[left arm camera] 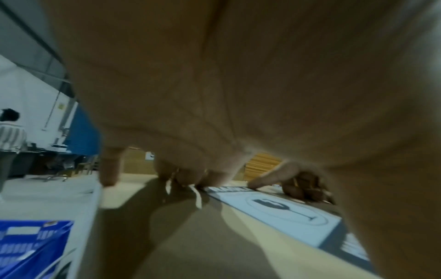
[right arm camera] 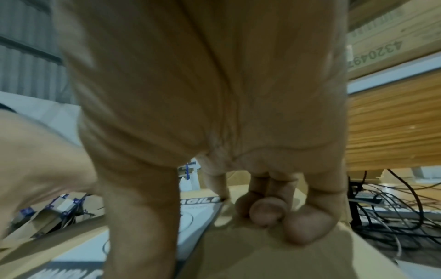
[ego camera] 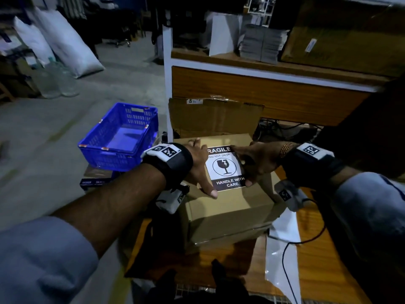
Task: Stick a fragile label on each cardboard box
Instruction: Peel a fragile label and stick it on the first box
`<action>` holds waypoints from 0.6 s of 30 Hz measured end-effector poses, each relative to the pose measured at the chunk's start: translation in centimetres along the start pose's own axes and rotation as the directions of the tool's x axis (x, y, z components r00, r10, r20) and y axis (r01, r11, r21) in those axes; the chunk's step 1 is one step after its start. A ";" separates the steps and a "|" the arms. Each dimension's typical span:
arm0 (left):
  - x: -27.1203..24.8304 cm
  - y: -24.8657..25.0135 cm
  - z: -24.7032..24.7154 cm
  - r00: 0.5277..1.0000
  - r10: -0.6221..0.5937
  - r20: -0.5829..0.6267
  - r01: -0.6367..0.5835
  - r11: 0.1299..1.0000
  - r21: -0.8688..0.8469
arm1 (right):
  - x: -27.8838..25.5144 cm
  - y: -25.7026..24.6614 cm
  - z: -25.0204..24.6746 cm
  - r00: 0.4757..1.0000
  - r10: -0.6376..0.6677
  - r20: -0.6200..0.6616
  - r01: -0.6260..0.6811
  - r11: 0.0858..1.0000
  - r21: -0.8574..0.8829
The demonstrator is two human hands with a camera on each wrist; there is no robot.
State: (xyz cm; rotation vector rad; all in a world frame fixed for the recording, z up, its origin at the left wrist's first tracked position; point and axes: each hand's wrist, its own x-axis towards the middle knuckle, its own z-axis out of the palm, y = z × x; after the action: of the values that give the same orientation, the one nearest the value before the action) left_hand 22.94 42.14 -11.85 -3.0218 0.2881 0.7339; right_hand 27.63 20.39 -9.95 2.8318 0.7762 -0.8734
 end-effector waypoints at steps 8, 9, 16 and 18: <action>-0.2 -6.2 3.1 0.980 -0.008 -0.199 -0.057 0.945 -0.323 | -3.2 0.0 2.4 0.942 0.182 -0.283 -0.136 0.975 0.175; -0.1 -7.1 3.9 0.975 -0.066 -0.211 -0.019 0.927 -0.375 | -3.7 0.3 3.7 0.901 0.279 -0.334 -0.229 0.957 0.181; -1.7 -7.5 7.4 0.983 -0.052 -0.174 -0.039 0.875 -0.483 | -3.8 -0.4 8.6 0.848 0.427 -0.312 -0.202 0.806 0.556; -2.0 -7.1 7.9 0.977 -0.013 -0.211 -0.115 0.805 -0.583 | -4.3 -1.2 9.2 0.818 0.428 -0.384 -0.141 0.796 0.588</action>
State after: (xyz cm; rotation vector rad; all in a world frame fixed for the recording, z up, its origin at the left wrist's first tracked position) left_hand 18.96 49.90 -18.13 -3.7169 0.1617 0.5999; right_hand 19.35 17.58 -15.19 3.6167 0.0658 -0.3217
